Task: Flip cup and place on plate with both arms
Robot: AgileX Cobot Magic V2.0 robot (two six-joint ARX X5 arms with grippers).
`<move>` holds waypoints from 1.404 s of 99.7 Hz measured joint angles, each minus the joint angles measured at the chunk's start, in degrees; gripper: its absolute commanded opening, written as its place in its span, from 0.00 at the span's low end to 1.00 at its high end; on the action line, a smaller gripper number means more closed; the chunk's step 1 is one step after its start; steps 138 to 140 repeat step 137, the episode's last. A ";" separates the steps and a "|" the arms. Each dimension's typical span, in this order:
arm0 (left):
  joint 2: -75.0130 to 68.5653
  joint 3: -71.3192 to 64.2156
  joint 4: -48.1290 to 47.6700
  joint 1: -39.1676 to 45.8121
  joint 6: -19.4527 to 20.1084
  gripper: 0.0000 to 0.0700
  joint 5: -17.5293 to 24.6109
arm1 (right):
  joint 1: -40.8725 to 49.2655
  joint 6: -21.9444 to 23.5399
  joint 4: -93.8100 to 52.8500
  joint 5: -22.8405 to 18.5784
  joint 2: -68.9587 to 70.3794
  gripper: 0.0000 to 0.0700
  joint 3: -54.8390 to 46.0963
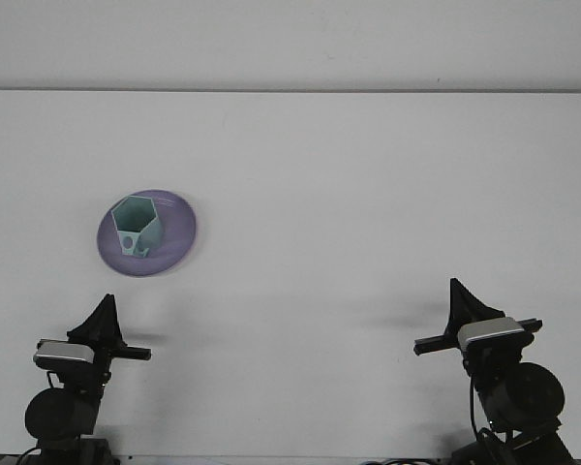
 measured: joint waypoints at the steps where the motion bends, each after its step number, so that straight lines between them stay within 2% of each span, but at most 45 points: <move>1: 0.00 0.00 0.00 0.02 0.00 0.02 -0.02 | -0.09 -0.26 -0.07 0.15 -0.11 0.00 0.00; 11: 0.00 0.00 -0.02 0.00 0.00 0.02 0.00 | -3.80 -3.04 0.59 0.15 -2.27 0.00 -1.79; 28: 0.00 0.00 -0.04 0.00 0.00 0.02 0.00 | -14.47 -7.63 4.26 -7.58 -10.71 0.00 -11.58; 32: 0.00 0.00 -0.04 0.02 0.00 0.02 0.00 | -16.50 -8.22 4.57 -8.28 -12.76 0.00 -14.08; 62: 0.00 0.00 -0.13 0.00 0.00 0.02 0.00 | -19.30 -9.38 7.91 -8.52 -18.08 0.00 -25.73; 140: 0.00 0.00 -0.17 0.00 0.00 0.02 0.00 | -19.30 -9.60 9.05 -8.46 -18.08 0.00 -25.70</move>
